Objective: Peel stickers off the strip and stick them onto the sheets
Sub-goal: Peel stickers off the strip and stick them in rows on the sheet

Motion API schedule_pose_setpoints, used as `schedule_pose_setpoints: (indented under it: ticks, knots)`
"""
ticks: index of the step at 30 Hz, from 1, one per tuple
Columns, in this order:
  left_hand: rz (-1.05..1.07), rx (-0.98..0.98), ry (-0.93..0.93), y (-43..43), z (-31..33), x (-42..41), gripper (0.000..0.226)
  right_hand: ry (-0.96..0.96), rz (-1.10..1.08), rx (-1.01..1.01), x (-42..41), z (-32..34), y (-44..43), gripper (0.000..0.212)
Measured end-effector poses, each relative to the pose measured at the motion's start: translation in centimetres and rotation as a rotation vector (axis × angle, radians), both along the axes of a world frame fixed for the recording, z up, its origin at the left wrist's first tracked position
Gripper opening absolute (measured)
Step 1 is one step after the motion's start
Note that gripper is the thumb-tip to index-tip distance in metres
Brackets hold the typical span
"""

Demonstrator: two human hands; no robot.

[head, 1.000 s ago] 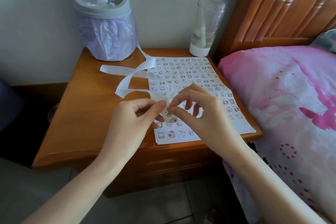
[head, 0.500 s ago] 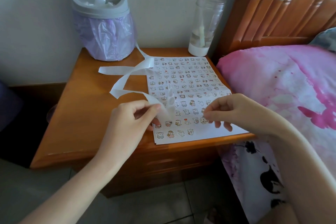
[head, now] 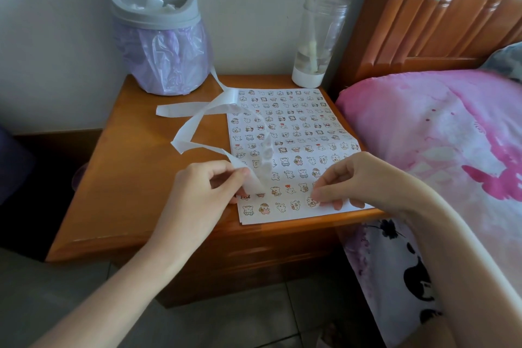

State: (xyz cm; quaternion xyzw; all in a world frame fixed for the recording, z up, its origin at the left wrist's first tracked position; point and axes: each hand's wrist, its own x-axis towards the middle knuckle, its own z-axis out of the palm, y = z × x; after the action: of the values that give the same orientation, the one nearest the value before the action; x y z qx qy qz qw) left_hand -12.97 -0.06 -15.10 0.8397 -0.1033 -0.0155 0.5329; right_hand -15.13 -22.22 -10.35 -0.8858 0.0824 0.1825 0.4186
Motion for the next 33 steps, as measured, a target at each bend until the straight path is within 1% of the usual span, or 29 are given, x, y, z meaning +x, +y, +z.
schedule_pose_setpoints:
  ticks: [12,18,24,28,31,33]
  knots:
    - [-0.022,0.026,-0.01,0.0,-0.2,0.0,0.011,-0.031,-0.015,-0.013,0.2,-0.7,0.1,0.006]
    - [-0.017,0.057,-0.027,0.0,-0.3,0.0,0.01,-0.062,0.011,-0.048,0.3,-1.1,0.1,0.006]
    - [-0.005,0.064,-0.035,0.0,-0.6,0.1,0.016,-0.088,0.018,-0.099,0.4,-1.7,0.1,0.007]
    - [-0.005,0.067,-0.03,0.0,-0.7,0.2,0.015,-0.081,0.049,-0.103,0.4,-1.8,0.0,0.015]
    - [0.0,0.074,-0.035,0.0,-0.7,0.2,0.016,-0.088,0.032,-0.128,0.5,-2.0,-0.1,0.033]
    - [0.002,0.078,-0.033,0.0,-0.7,0.2,0.017,-0.091,0.01,-0.152,0.7,-2.2,-0.1,0.041]
